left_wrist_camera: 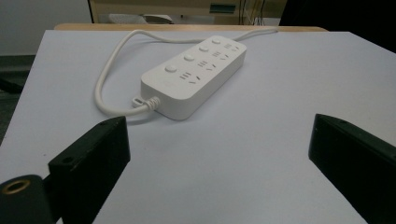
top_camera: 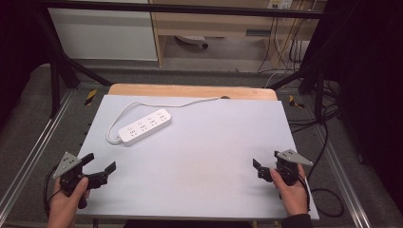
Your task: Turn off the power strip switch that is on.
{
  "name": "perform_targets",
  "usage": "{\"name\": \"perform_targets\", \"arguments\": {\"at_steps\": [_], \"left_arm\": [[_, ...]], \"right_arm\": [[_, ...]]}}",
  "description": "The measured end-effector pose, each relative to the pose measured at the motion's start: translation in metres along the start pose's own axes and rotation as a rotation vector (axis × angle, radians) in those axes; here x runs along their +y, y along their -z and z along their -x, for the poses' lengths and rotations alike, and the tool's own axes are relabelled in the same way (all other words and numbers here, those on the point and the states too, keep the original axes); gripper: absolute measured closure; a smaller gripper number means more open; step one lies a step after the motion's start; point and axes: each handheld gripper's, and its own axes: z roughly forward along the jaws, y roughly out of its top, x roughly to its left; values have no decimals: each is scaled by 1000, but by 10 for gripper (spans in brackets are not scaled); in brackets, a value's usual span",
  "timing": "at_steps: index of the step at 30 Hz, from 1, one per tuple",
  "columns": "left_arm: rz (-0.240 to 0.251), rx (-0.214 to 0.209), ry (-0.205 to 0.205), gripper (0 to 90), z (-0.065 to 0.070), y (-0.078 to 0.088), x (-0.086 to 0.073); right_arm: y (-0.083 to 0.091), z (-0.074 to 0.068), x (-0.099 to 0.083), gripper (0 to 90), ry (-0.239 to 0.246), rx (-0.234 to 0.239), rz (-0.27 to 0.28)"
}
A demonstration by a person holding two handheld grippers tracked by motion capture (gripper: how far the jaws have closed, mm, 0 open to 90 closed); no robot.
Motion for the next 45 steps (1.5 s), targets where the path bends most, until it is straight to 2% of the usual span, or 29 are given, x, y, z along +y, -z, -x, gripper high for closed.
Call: {"name": "perform_targets", "arguments": {"at_steps": [7,14,16,19,21,23,26,29,34,37,45], "left_arm": [[-7,14,-7,55,3,-2,0],[-5,33,0,60,7,-7,4],[1,36,35,75,6,-9,8],[5,34,50,91,4,-15,16],[6,22,48,92,5,-20,21],[14,-6,78,92,4,-26,27],[19,-6,65,91,4,-32,34],[22,0,42,91,2,-47,47],[33,-2,52,100,0,-62,57],[20,-7,41,100,-1,-73,65],[29,8,27,67,0,-91,81]], "right_arm": [[2,-1,0,54,2,-6,3],[1,-7,1,76,33,3,1],[1,-9,2,73,43,7,4],[1,-11,3,60,49,18,5],[0,-13,3,55,55,24,2],[0,-14,3,53,62,29,6],[-1,-14,3,51,71,26,7],[-2,-15,2,50,74,32,1],[-4,-18,2,51,81,40,-6],[-5,-20,2,55,90,43,-12],[-4,-19,3,53,84,45,-7]]}}
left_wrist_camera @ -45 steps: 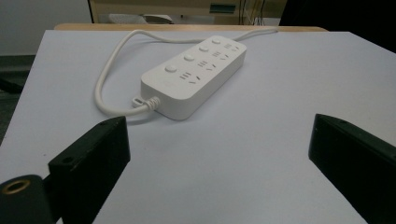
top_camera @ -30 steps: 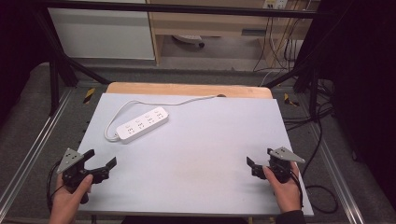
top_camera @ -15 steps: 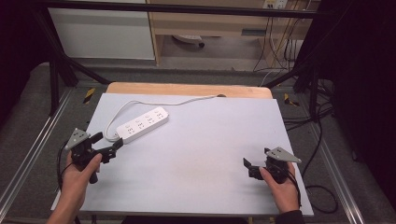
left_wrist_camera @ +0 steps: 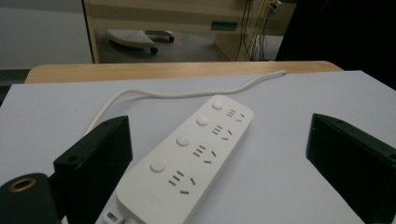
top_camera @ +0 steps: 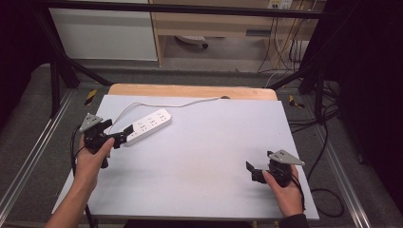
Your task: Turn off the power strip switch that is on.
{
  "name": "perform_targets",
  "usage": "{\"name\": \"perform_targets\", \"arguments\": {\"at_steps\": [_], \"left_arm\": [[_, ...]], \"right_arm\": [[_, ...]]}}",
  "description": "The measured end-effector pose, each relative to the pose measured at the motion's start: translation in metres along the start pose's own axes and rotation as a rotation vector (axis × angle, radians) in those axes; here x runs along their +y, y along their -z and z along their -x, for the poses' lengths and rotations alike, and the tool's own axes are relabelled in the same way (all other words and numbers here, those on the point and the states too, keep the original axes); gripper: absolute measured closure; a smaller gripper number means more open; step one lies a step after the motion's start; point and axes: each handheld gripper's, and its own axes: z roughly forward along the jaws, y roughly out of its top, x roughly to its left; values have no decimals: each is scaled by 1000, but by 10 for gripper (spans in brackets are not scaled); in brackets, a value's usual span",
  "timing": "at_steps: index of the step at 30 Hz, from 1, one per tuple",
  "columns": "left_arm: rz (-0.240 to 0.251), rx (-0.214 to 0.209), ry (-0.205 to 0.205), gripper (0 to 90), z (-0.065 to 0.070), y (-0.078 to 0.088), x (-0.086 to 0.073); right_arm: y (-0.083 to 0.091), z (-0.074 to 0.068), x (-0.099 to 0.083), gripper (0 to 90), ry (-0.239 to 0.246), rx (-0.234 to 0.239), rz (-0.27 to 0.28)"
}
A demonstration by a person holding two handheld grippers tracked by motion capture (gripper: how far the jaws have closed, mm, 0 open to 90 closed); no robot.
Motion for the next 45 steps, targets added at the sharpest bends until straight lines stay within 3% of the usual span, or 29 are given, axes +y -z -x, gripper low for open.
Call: {"name": "perform_targets", "arguments": {"at_steps": [14,26,31,37,41,45], "left_arm": [[-8,25,-34,74,1,-25,9],[-32,84,-50,89,-15,-42,2],[-35,87,-44,101,-15,-47,1],[-51,93,-67,131,-14,-53,-1],[-67,98,-79,177,-15,-55,-3],[-73,92,-71,306,-18,-58,-5]], "right_arm": [[0,1,0,54,-11,-16,10],[1,3,0,50,-17,-14,8],[1,3,0,50,-23,-15,8],[1,4,0,50,-23,-19,12],[1,4,0,50,-21,-20,9],[1,5,0,50,-24,-20,7]]}}
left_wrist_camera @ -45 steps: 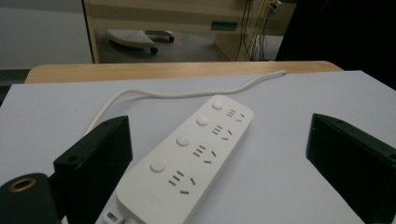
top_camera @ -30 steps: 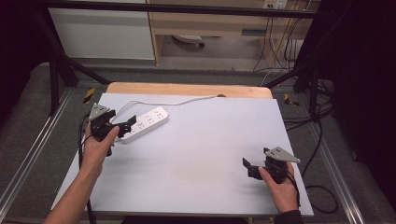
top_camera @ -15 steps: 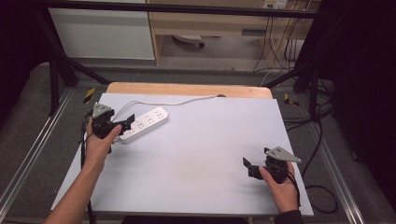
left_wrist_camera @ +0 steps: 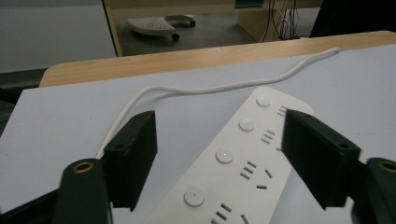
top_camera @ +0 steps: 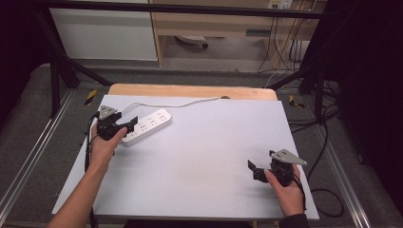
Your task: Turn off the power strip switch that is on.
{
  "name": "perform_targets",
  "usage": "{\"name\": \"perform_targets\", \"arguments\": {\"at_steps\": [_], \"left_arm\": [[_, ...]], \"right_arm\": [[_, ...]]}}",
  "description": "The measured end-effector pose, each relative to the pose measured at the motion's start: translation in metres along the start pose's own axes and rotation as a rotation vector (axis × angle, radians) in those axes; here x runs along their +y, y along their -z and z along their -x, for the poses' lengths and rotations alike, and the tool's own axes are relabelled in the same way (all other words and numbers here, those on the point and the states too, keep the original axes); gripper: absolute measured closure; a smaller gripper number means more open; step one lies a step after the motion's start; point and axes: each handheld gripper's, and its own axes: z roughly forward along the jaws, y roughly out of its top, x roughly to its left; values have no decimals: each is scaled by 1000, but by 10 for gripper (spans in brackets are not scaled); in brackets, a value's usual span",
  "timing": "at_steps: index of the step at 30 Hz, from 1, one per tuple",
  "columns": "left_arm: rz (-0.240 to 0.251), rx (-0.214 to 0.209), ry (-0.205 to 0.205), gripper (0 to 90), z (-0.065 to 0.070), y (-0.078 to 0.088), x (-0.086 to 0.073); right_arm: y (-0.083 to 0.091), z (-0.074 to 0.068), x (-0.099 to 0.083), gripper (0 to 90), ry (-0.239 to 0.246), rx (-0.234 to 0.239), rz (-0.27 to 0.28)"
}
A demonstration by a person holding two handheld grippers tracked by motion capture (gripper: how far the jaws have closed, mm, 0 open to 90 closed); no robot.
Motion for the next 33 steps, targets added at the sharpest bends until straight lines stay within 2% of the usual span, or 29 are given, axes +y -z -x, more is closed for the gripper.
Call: {"name": "perform_targets", "arguments": {"at_steps": [12,18,25,27,33], "left_arm": [[15,-37,37,537,1,-3,1],[-1,-27,-3,642,4,-6,-1],[-5,-32,25,763,2,-7,-2],[-20,-45,38,787,1,-8,-3],[-30,-52,37,850,2,-9,-4]], "right_arm": [[0,1,1,47,4,-5,-10],[1,1,1,44,1,-5,-10],[0,1,1,44,4,-6,-15],[0,1,1,44,-1,-5,-15],[1,0,2,42,-9,3,-9]]}}
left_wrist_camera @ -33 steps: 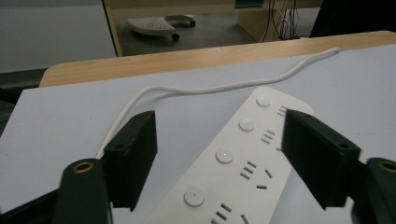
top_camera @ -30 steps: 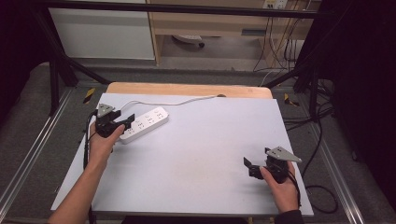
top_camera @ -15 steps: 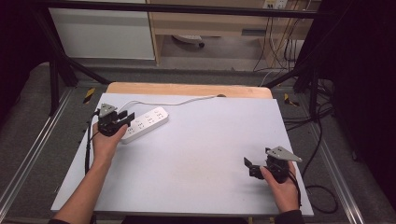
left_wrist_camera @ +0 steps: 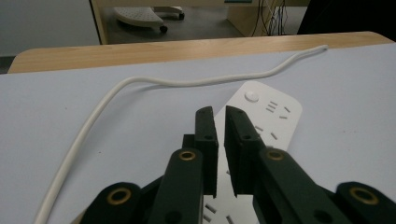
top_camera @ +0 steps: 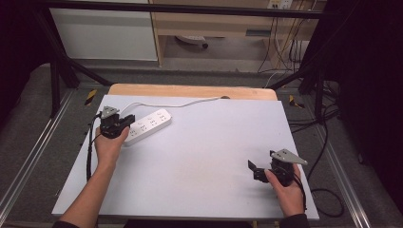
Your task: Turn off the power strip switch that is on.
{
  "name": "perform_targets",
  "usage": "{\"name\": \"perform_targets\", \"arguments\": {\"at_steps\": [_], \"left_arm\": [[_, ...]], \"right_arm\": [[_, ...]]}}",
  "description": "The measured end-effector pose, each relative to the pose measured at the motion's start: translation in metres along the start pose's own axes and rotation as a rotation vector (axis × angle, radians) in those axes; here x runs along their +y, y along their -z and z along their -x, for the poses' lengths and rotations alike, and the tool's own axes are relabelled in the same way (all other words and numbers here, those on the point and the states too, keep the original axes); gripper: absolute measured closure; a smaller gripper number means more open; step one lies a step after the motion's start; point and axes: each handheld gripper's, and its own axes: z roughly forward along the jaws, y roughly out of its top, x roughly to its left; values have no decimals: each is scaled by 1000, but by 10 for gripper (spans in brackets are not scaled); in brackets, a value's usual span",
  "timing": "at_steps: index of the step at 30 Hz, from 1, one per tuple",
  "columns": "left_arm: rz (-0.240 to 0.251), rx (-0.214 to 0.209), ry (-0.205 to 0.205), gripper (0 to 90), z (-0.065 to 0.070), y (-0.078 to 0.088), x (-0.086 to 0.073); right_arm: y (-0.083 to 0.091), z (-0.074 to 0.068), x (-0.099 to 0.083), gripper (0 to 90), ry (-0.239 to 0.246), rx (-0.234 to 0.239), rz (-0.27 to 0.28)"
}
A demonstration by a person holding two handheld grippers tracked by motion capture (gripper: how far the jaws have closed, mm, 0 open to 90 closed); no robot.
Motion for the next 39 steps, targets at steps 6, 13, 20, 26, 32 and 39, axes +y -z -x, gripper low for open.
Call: {"name": "perform_targets", "arguments": {"at_steps": [6,13,20,26,32,39], "left_arm": [[-37,-11,-14,895,1,-6,-4],[-34,-3,17,900,-1,-16,-6],[-48,18,30,900,-3,-24,-8],[-59,28,8,900,1,-29,-5],[-63,31,14,900,1,-32,-1],[-79,34,3,900,3,-37,-3]], "right_arm": [[-1,1,0,43,6,-3,-8],[-2,0,-1,40,10,1,-18],[-2,1,0,38,11,4,-32],[-3,2,0,38,12,4,-33],[-3,2,-1,38,11,3,-32],[-3,1,0,38,9,3,-26]]}}
